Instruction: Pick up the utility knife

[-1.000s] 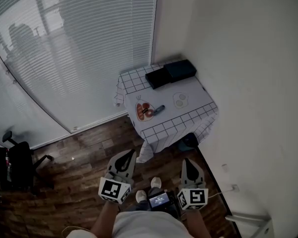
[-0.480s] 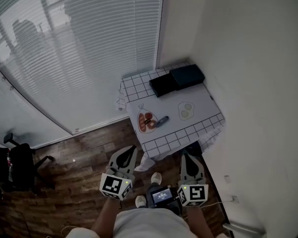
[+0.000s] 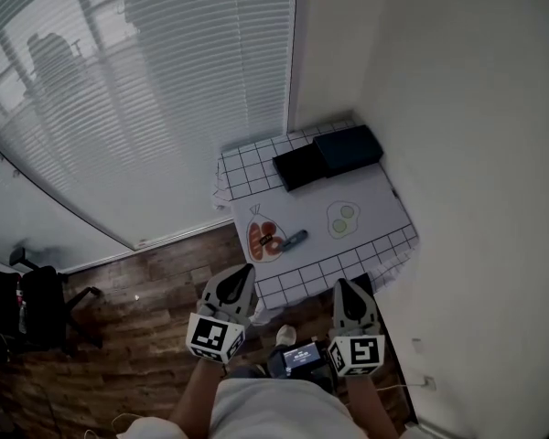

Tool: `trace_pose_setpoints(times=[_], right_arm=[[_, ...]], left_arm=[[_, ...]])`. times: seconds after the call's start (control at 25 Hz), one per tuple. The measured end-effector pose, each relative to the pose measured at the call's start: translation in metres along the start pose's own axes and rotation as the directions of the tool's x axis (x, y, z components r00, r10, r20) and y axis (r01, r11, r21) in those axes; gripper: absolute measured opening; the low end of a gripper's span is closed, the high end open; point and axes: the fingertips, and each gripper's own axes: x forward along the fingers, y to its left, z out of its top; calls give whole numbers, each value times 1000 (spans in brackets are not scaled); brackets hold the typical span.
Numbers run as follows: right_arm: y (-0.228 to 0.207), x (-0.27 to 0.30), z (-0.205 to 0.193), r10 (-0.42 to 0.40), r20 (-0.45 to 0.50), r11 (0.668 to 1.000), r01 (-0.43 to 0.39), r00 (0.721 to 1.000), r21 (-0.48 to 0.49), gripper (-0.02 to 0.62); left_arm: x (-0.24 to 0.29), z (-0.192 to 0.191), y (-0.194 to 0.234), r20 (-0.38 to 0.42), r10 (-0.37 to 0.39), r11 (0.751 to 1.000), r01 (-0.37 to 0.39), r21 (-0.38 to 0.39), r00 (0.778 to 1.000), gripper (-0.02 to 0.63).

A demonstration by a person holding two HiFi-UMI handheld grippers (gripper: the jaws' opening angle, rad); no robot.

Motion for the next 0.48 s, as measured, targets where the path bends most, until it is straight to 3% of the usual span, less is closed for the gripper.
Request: trace_pose_setpoints(times=[0.2,0.48], right_arm=[[-8,20,-1,20,-9,1000,-20,1000,-15,6],[-12,46,-9,31,-37,999,-32,999,-13,6]], left_arm=[[17,-9,7,-28,31,999,-30,44,999,6],[45,-15,18,-29,-21,999,22,41,999,8]])
